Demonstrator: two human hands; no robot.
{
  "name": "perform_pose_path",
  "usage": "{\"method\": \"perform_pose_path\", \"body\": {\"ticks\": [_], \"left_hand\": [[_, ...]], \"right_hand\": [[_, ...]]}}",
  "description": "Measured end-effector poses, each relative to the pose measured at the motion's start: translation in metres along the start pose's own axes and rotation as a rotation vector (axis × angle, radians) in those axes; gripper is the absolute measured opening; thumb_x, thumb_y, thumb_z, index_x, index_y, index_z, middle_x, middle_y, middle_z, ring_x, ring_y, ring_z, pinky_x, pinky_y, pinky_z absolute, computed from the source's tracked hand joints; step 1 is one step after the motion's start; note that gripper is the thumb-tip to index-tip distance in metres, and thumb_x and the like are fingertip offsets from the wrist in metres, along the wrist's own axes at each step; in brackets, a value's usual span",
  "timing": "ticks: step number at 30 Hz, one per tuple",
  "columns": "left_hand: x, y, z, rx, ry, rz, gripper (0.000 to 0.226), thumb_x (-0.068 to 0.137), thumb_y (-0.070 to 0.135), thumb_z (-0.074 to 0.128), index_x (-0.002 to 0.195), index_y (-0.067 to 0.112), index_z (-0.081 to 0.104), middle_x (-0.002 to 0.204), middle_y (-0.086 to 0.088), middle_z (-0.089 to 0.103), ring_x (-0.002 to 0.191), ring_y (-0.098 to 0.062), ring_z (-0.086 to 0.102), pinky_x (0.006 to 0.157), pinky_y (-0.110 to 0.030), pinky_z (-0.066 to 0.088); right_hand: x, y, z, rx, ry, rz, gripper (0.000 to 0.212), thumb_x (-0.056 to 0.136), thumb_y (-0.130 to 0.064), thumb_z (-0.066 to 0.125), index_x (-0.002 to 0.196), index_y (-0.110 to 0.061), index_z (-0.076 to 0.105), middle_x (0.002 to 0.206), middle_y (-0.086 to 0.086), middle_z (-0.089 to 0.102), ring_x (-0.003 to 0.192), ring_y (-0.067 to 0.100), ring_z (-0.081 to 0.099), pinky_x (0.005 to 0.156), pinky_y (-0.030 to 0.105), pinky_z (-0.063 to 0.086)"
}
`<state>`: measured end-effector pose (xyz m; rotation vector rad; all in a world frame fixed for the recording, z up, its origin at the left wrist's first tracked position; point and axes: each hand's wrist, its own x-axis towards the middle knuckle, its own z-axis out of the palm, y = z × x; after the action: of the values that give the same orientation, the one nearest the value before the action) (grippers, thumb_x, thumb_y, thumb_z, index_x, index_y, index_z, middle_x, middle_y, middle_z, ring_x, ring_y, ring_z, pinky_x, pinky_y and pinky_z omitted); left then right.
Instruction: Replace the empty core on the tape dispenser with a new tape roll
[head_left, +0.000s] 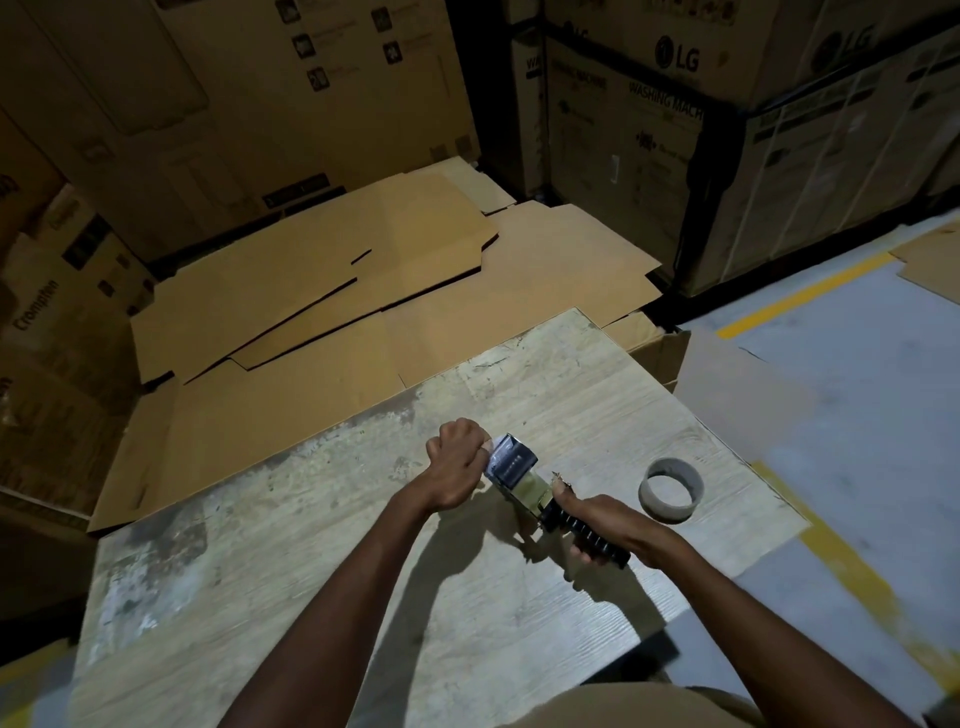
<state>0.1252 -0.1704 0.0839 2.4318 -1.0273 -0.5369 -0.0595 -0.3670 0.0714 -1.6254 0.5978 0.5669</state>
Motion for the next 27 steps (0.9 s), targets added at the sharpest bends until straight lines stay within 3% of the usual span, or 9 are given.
{"method": "perform_pose_path", "body": {"ticks": [4,8,12,16,20,23,27], "left_hand": [[0.000,-0.003,0.007,0.033,0.091,0.008,0.039,0.104,0.047,0.021,0.125,0.026,0.046,0.133,0.000,0.037,0.132,-0.017,0.024,0.104,-0.038,0.015],[0.002,-0.005,0.009,0.078,0.136,-0.018,0.042,0.110,0.043,0.033,0.149,0.026,0.037,0.157,-0.002,0.025,0.149,-0.018,0.010,0.116,-0.047,0.009],[-0.002,-0.006,0.013,-0.019,0.209,-0.036,0.045,0.101,0.056,0.024,0.125,0.025,0.046,0.139,0.002,0.037,0.141,-0.020,0.022,0.106,-0.037,0.013],[-0.004,-0.010,0.022,-0.129,0.333,-0.056,0.037,0.101,0.053,0.023,0.102,0.027,0.049,0.115,0.006,0.045,0.118,-0.014,0.031,0.103,-0.050,0.027],[-0.001,-0.009,0.020,-0.112,0.355,-0.056,0.037,0.105,0.044,0.029,0.106,0.021,0.059,0.121,0.008,0.051,0.128,-0.013,0.029,0.099,-0.038,0.015],[0.000,-0.008,0.015,-0.112,0.352,-0.047,0.042,0.102,0.046,0.032,0.104,0.020,0.064,0.124,0.008,0.052,0.131,-0.012,0.029,0.101,-0.039,0.016],[0.000,-0.002,0.004,-0.203,0.309,-0.086,0.023,0.105,0.036,0.051,0.089,0.028,0.065,0.126,0.011,0.051,0.132,-0.007,0.025,0.095,-0.032,0.010]], "right_hand": [[0.000,-0.005,0.002,-0.052,0.071,-0.003,0.090,0.085,-0.088,0.036,0.101,-0.008,0.073,0.078,0.012,0.077,0.062,0.021,0.069,0.059,0.030,0.055],[0.002,-0.011,0.004,-0.133,0.120,-0.022,0.097,0.079,-0.095,0.034,0.088,-0.005,0.068,0.075,0.018,0.076,0.058,0.025,0.067,0.061,0.034,0.054],[0.002,-0.019,0.006,-0.219,0.124,-0.027,0.092,0.080,-0.096,0.028,0.073,-0.010,0.059,0.064,0.014,0.071,0.052,0.023,0.066,0.061,0.033,0.055],[0.004,-0.022,0.009,-0.264,0.128,-0.037,0.092,0.080,-0.095,0.023,0.064,-0.010,0.055,0.058,0.012,0.066,0.046,0.020,0.062,0.056,0.030,0.051],[0.005,-0.020,0.007,-0.273,0.122,-0.054,0.090,0.081,-0.095,0.024,0.059,-0.012,0.051,0.056,0.012,0.065,0.046,0.020,0.062,0.057,0.031,0.052],[0.006,-0.019,0.005,-0.282,0.120,-0.065,0.091,0.081,-0.095,0.025,0.060,-0.011,0.052,0.058,0.014,0.067,0.049,0.022,0.063,0.057,0.030,0.052],[0.005,-0.020,0.002,-0.286,0.115,-0.066,0.094,0.081,-0.095,0.025,0.066,-0.008,0.057,0.062,0.015,0.070,0.051,0.022,0.065,0.058,0.031,0.055]]}}
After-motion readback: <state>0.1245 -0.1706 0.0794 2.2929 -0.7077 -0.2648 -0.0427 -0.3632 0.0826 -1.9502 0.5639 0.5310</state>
